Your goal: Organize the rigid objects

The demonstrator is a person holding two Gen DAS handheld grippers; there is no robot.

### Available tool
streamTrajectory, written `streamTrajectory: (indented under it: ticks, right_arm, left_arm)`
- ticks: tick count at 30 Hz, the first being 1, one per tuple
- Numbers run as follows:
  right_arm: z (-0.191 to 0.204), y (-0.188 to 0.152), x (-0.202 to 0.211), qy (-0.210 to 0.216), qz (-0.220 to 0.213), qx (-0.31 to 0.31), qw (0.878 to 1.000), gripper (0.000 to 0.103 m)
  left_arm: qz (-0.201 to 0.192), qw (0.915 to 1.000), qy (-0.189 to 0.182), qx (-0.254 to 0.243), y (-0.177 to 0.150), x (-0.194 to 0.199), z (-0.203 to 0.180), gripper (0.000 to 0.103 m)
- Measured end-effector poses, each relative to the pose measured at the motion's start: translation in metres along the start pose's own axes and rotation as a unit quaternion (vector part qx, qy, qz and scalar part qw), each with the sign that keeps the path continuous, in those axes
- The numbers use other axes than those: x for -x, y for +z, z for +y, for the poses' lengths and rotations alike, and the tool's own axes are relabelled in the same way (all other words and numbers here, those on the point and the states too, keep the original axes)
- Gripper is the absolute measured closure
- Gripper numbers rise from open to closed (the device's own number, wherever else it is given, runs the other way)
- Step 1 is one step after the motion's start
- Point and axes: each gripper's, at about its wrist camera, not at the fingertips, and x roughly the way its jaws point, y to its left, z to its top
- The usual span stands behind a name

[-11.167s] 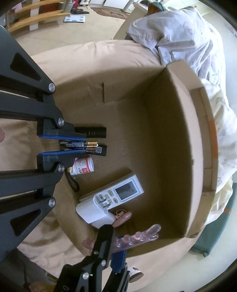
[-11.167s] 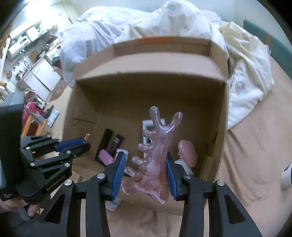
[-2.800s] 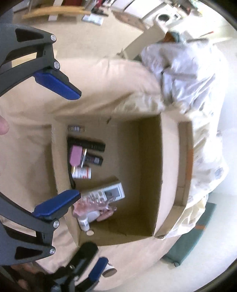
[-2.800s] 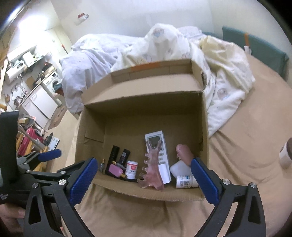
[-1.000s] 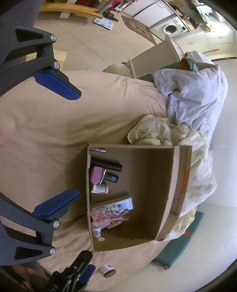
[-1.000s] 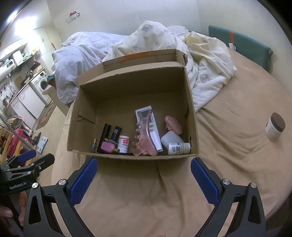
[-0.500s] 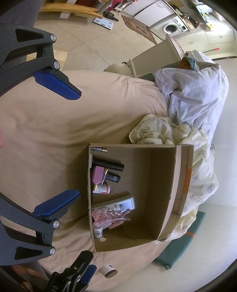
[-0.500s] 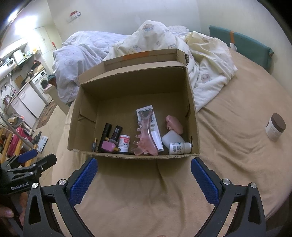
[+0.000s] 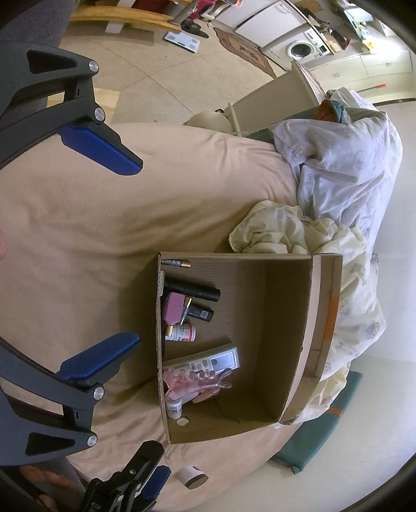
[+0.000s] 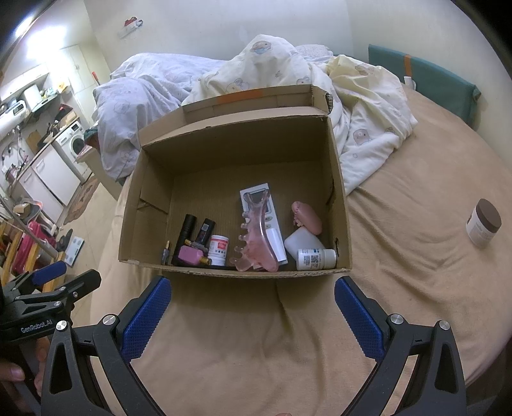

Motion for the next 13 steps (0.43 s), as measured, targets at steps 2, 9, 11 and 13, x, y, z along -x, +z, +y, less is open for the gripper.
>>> streamTrajectory:
  ticks: [2, 9, 11, 13]
  right_arm:
    - [0.0001, -0.0004, 0.0003, 0.0, 0.0, 0.001, 1.0, 0.0]
    - [0.0001, -0.0001, -0.0002, 0.0, 0.0, 0.001, 1.0, 0.0]
    - [0.0003, -0.0003, -0.0002, 0.0, 0.001, 0.0, 1.0, 0.0]
    - [0.0005, -0.0005, 0.0001, 0.001, 0.0, 0.0, 1.0, 0.0]
  left_arm:
    - [0.001, 1.0, 0.0, 0.0, -0.0007, -0.0007, 0.0002, 0.005]
    - [0.004, 1.0, 0.001, -0.002, -0.0023, -0.0036, 0.0008, 0.005]
    - [0.004, 1.0, -0.001, -0.002, -0.0028, -0.0037, 0.001, 0.005]
    - [0.002, 1.0, -0.007, 0.0, -0.003, -0.0037, 0.0014, 0.005]
